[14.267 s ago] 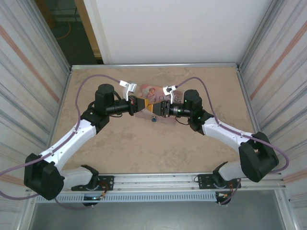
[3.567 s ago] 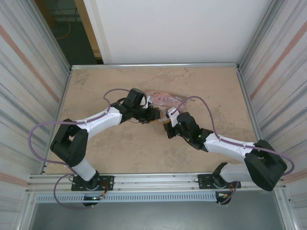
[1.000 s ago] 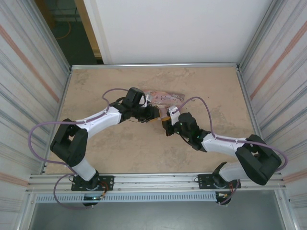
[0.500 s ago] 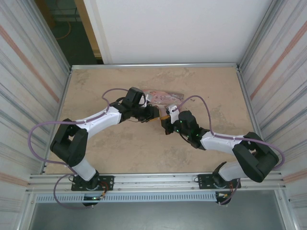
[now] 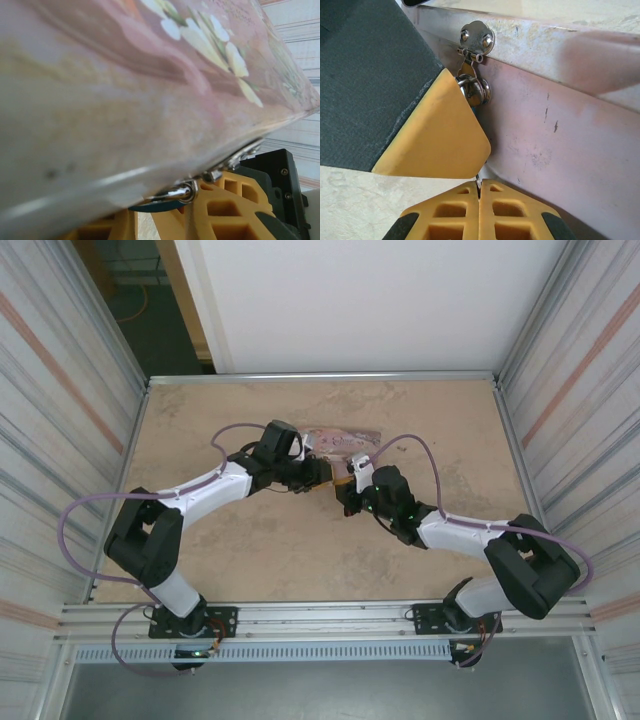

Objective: Unlock a padlock with a key

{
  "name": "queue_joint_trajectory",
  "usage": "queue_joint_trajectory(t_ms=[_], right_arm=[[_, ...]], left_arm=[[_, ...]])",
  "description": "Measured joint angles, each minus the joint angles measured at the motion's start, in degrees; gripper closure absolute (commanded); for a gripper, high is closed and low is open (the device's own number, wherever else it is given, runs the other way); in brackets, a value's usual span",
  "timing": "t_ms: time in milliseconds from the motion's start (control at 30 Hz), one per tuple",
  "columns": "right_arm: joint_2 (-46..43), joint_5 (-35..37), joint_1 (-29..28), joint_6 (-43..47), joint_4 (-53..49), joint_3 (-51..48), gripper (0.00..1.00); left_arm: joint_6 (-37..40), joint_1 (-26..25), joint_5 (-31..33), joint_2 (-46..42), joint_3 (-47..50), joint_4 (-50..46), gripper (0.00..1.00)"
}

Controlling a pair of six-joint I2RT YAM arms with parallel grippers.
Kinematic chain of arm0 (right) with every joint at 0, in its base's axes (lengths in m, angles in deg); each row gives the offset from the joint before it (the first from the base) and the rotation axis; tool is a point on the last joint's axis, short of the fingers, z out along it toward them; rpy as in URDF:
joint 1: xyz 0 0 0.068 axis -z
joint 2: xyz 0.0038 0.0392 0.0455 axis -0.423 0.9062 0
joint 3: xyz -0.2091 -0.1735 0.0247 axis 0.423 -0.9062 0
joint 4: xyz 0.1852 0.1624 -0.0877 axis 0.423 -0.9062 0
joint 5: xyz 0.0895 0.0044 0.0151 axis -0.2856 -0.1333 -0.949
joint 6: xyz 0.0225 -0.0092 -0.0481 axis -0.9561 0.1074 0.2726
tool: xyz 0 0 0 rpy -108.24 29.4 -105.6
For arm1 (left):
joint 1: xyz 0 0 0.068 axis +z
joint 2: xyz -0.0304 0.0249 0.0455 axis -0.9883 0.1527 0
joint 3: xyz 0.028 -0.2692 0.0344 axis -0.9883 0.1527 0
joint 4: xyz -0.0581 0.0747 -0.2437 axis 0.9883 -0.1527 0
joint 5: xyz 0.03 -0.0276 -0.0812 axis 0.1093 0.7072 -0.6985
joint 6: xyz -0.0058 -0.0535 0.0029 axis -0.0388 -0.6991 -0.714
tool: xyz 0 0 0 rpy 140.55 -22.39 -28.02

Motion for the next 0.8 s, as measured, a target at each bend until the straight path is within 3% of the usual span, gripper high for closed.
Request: queue_joint_trajectory(t_ms=[667, 800], right_arm=[[1.0, -0.5, 1.9, -1.4, 0.9, -2.9, 1.0], [1.2, -1.1, 2.2, -1.7, -0.2, -3.4, 1.0]], left_arm=[[-0.9, -0.6, -2.1, 4.2, 1.6, 6.1, 0.91], [-1.5, -0.8, -3.2, 5.6, 2.1, 7.5, 0.85]])
